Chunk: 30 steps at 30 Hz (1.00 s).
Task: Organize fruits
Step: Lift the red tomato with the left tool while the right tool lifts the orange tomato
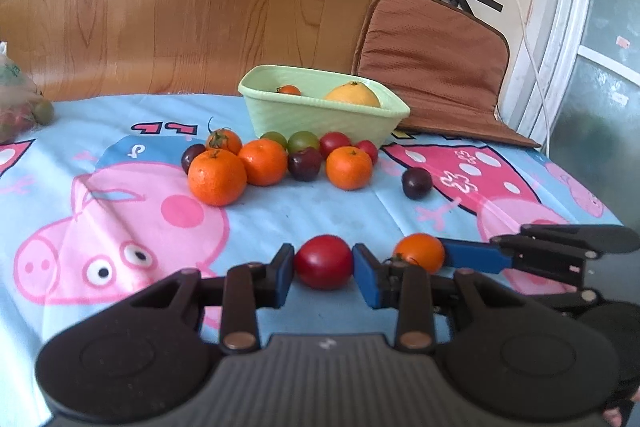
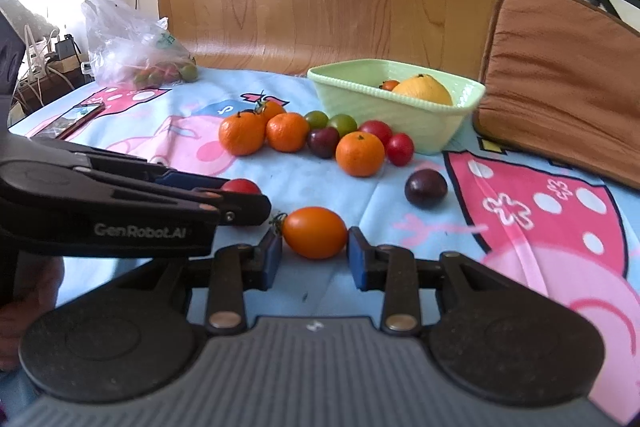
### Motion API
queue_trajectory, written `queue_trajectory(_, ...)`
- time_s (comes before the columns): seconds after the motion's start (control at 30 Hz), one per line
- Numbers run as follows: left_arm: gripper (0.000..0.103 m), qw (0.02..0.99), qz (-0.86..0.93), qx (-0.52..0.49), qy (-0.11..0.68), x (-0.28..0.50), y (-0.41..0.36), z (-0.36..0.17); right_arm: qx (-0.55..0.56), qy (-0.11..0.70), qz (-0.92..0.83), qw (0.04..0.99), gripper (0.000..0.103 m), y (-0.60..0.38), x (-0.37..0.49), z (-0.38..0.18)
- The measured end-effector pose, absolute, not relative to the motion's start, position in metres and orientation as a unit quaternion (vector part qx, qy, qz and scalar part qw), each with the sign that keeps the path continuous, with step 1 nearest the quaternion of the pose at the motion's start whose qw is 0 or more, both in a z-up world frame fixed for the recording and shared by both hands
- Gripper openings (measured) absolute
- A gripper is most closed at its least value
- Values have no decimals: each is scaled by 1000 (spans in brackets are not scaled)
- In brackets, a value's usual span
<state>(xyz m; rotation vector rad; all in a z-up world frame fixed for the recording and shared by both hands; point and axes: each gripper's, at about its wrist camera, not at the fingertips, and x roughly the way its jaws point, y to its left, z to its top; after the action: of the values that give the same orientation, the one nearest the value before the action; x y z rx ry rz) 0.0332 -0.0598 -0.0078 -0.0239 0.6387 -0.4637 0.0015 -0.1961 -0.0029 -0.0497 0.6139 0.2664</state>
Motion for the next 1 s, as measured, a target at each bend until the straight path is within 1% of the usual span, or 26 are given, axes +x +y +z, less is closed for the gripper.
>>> queue_trajectory(0.33,32,931,-207,2,302,12,-63,-7,-15,293,92,952,38,-201,-27,-4)
queue_trajectory(0.67,32,931,-207,3,299,11,-63,-8,-20,281,81,956,38,-198,-34,-8)
queue_trajectory(0.87,34,932,-208,8,298,12,-66,-9,-14,279,81,957,39,-199,-35,-9)
queue_trajectory(1.0,37,931,-211,8,298,13,-66,-9,-10,279,81,957,39,-200,-35,-9)
